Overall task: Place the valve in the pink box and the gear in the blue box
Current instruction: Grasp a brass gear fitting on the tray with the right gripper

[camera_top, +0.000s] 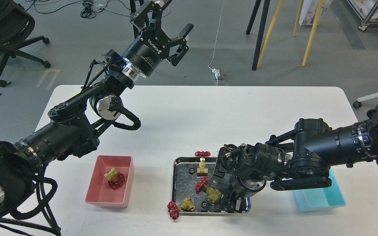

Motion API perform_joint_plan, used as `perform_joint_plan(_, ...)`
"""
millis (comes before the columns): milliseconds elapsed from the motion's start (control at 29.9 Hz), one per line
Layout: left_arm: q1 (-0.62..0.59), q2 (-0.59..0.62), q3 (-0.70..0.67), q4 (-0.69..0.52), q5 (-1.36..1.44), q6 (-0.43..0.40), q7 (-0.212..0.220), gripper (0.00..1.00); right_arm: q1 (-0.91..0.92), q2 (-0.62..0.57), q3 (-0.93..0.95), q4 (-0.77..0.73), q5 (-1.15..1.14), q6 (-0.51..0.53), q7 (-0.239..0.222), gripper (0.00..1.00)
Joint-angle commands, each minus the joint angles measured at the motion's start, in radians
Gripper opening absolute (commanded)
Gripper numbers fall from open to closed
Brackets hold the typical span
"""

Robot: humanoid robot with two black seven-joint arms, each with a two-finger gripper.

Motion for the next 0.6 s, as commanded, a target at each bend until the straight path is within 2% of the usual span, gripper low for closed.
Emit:
perform_joint_plan(0,0.001,0.0,0.0,0.0,0.0,0.0,0.0,0.82,0.001,0.0,0.0,-0.001,0.001,0.0,0.0,0.33)
perform_joint_plan(200,0.001,0.0,0.0,0.0,-0.002,0.0,0.0,0.82,-0.001,-0.001,0.0,-0.001,0.003,0.0,0.002,0.32)
perform_joint_plan(568,0.005,0.0,0.0,0.0,0.0,0.0,0.0,0.82,0.017,-0.007,0.003,0.004,0.008,0.0,0.002,0.19)
